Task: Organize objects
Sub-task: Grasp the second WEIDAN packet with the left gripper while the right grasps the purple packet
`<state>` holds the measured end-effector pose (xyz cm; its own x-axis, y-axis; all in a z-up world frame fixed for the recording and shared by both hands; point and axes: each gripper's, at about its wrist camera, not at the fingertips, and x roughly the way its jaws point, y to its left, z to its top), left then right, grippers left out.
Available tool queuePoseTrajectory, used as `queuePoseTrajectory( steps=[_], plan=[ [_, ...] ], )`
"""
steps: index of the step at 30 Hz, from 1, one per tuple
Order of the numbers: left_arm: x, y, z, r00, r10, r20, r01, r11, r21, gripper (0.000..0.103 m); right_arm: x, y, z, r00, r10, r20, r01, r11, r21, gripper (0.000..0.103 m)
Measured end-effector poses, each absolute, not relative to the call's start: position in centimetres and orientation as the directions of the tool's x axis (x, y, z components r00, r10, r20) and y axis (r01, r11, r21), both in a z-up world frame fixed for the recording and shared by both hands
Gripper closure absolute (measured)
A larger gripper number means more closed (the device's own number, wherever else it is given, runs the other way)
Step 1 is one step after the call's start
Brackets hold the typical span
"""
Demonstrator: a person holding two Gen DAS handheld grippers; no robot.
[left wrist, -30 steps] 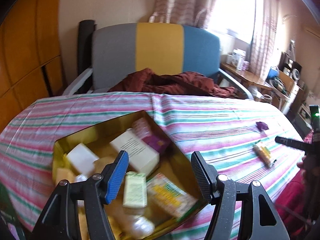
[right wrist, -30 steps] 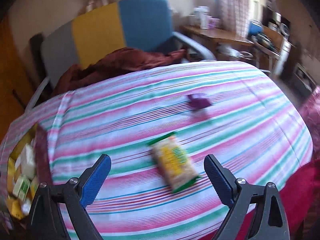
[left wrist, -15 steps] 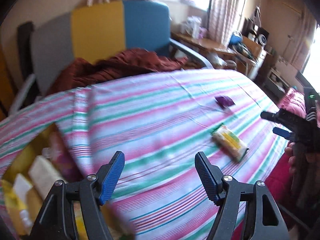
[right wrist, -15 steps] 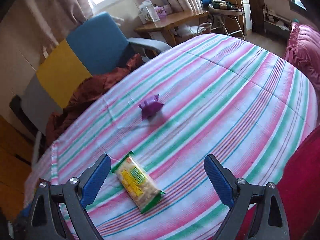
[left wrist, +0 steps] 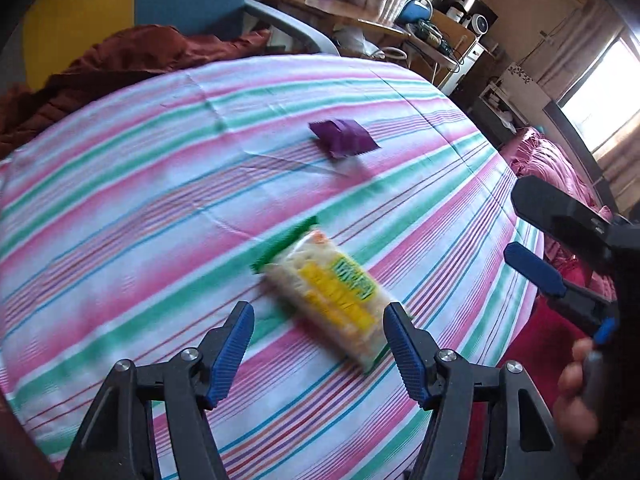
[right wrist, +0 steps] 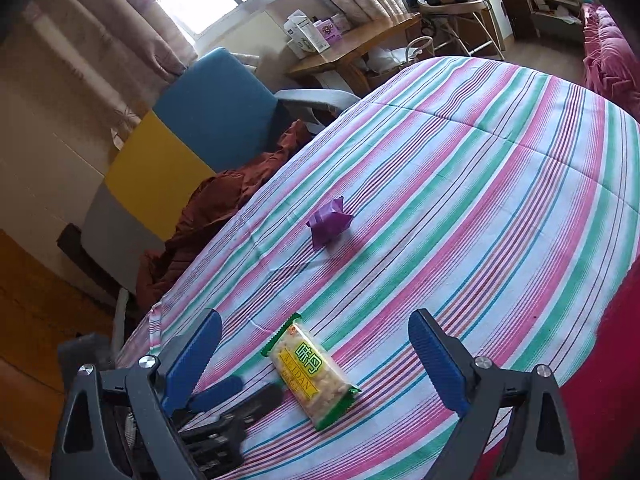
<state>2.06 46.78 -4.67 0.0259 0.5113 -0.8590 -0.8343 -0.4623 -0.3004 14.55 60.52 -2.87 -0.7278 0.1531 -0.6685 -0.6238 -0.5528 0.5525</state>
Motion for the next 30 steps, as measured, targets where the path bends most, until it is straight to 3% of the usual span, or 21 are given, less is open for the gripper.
queuePoseTrajectory(
  steps=[9,13,19,25,30],
  plan=[
    [1.7,50.4,-7.7,0.007,0.478,-0.878,-0.763,-0.565,-0.314,0.036,14.4,60.7,-3.2,-0.739,0.123,-0.662,-0.604,-0.556,0.571,0.007],
    [2.5,49.1,-7.6,-0.042,0.493,-0.869,-0.827,-0.505,-0.246,0.053,14.2,60.8,-3.5,-0.731,0.114,-0.673,-0.611,-0.549,0.57,0.007],
    [0.7,43.2,-7.4,-0.109,0.503,-0.857,-0.826,-0.525,-0.203,0.054,13.5,60.7,-4.1,-0.68,0.097,-0.727,-0.643,-0.554,0.528,0.007],
    [-0.9,38.4,-7.6,-0.137,0.527,-0.839,-0.801,-0.557,-0.22,0.054,9.6,60.3,-4.8,-0.535,0.083,-0.841,-0.67,-0.648,0.362,0.007],
    [-0.9,38.1,-7.7,-0.124,0.539,-0.833,-0.799,-0.551,-0.238,0.053,4.1,60.8,-3.7,-0.456,0.186,-0.87,-0.631,-0.757,0.169,0.007]
  ],
)
